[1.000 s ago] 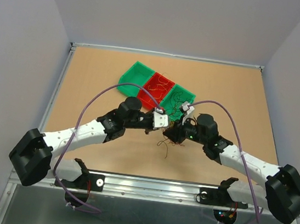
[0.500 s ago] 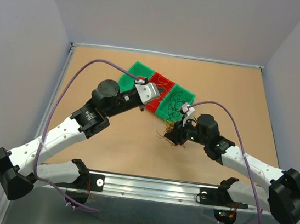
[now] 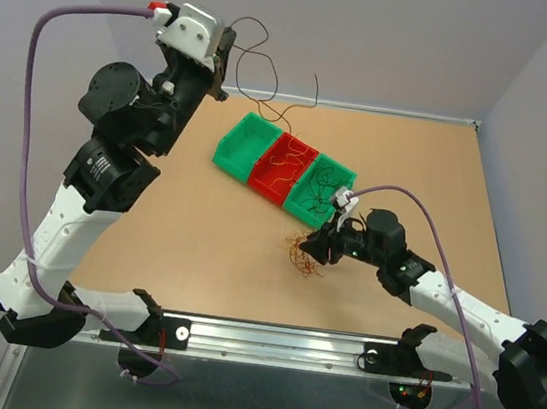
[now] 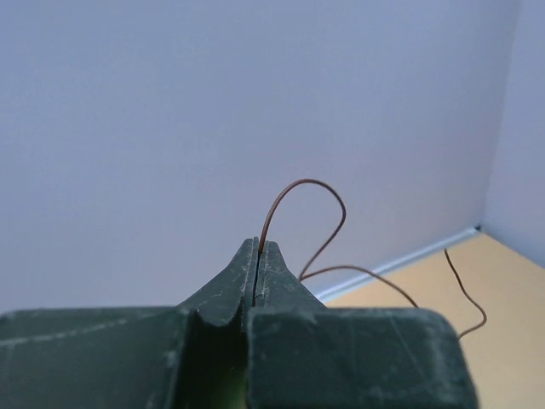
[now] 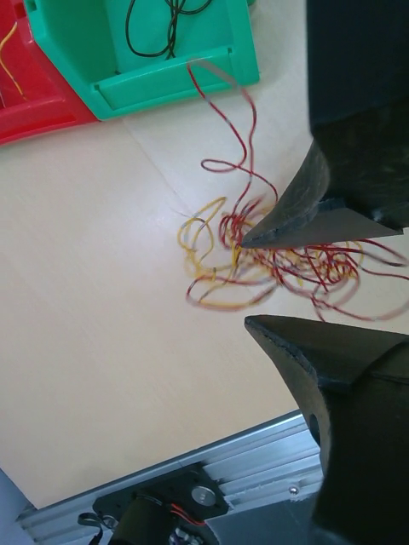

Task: Untangle the cables

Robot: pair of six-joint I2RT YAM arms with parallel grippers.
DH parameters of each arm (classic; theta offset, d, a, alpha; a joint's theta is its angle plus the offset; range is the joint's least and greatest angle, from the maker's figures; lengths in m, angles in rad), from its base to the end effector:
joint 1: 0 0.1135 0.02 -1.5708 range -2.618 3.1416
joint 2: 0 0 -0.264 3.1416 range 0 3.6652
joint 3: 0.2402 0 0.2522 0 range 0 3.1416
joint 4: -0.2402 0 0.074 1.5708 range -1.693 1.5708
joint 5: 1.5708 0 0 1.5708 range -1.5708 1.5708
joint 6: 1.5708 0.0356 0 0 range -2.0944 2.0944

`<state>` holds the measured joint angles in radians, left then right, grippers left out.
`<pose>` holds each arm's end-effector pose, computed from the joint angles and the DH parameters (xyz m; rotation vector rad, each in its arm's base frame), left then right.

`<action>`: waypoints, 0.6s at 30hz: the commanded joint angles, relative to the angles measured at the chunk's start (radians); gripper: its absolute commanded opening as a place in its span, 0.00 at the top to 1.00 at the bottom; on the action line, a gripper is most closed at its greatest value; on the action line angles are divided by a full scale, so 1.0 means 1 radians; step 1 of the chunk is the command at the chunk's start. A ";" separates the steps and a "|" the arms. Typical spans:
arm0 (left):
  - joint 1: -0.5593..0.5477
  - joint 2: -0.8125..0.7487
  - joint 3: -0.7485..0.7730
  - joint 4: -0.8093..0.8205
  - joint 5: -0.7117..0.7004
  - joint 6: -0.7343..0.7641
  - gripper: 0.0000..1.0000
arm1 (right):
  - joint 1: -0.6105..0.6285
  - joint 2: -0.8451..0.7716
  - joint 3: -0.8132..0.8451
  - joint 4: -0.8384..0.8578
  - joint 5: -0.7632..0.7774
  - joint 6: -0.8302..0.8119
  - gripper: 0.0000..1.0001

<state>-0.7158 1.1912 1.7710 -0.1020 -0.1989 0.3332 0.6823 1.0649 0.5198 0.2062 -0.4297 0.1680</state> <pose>0.1487 -0.1200 0.5932 0.3916 1.0344 -0.2342 0.1714 0.1584 0.2334 -0.7987 1.8357 0.9709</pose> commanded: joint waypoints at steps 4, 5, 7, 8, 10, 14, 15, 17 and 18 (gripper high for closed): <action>0.050 0.080 0.211 -0.064 -0.113 -0.025 1.00 | 0.013 0.038 0.006 0.007 -0.081 -0.027 0.54; 0.050 0.081 0.199 -0.058 -0.070 -0.023 1.00 | 0.014 0.044 0.008 0.012 -0.093 -0.033 0.49; 0.050 0.068 0.160 -0.027 -0.013 -0.019 1.00 | 0.017 0.047 0.013 0.018 -0.098 -0.036 0.37; 0.050 0.065 0.113 -0.019 0.037 -0.016 1.00 | 0.019 0.037 0.011 0.024 -0.083 -0.025 0.30; 0.049 0.064 0.061 0.005 0.047 -0.022 1.00 | 0.017 0.018 0.006 0.039 -0.018 0.001 0.03; 0.050 0.082 -0.088 0.059 0.027 -0.037 1.00 | 0.016 -0.054 -0.007 0.039 0.133 0.054 0.00; 0.053 0.082 -0.120 0.080 0.036 -0.040 1.00 | 0.016 -0.093 -0.018 0.039 0.164 0.063 0.00; 0.053 0.085 -0.180 0.145 0.071 -0.049 1.00 | 0.016 -0.137 -0.029 0.030 0.261 0.093 0.00; 0.053 0.102 -0.226 0.171 0.085 -0.056 1.00 | 0.016 -0.181 -0.036 0.016 0.334 0.102 0.00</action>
<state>-0.6651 1.2789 1.6264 -0.0746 -0.1692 0.3038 0.6945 0.9890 0.5159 0.2016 -0.3126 0.2127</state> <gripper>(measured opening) 0.037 0.998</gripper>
